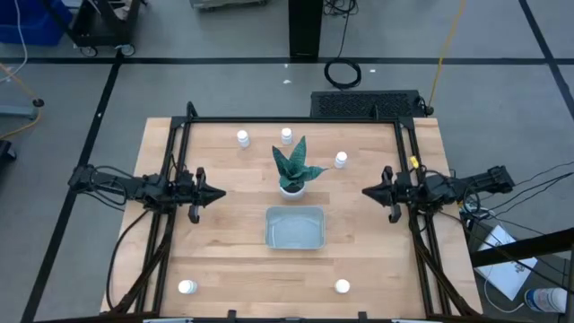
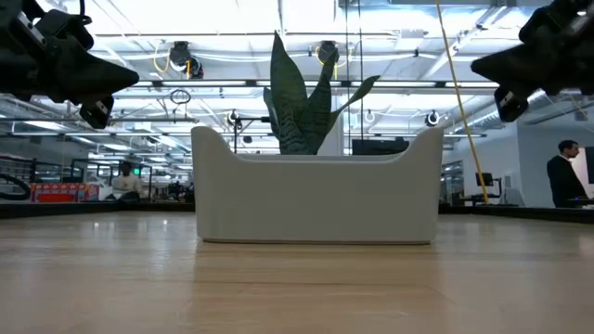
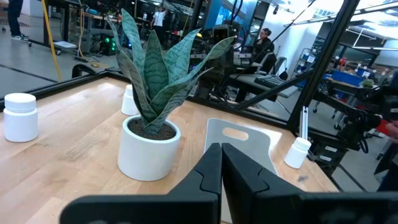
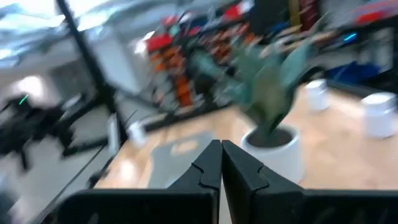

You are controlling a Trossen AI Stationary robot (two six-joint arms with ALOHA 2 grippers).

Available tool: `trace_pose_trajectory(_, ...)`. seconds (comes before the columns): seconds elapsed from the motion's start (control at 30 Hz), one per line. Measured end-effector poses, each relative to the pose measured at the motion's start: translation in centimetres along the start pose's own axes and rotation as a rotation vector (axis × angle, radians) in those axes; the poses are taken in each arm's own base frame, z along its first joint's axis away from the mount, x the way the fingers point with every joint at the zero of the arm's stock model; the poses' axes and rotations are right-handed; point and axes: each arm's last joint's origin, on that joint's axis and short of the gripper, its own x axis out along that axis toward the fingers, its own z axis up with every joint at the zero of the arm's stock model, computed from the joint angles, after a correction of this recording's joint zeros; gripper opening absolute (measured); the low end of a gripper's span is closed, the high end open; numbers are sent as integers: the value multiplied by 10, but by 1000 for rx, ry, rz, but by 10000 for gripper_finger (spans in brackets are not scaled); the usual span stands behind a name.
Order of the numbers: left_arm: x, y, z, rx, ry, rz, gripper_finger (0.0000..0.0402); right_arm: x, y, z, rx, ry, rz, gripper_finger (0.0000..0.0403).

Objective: Pick and place pill bottles into a basket
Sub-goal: Put the white pill bottle into the gray bin

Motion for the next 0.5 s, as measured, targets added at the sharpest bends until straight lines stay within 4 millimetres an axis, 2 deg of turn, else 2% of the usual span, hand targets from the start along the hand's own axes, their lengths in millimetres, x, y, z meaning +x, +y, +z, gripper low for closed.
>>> trace_pose_trajectory(0.07, 0, 0, 0, 1, 1, 0, 12, 0, 1, 8, 85, -92, -21, 4)
trace_pose_trajectory(0.2, 0, 0, 0, 0, 0, 0, 12, -4, 6, 28, 310, -282, 61, 4)
trace_pose_trajectory(0.4, 0, 0, 0, 0, 0, 1, 12, -7, 9, 39, 399, -393, 121, 4)
trace_pose_trajectory(0.5, 0, 0, 0, 0, 0, 0, 12, -6, 6, 40, 436, -426, 38, 4)
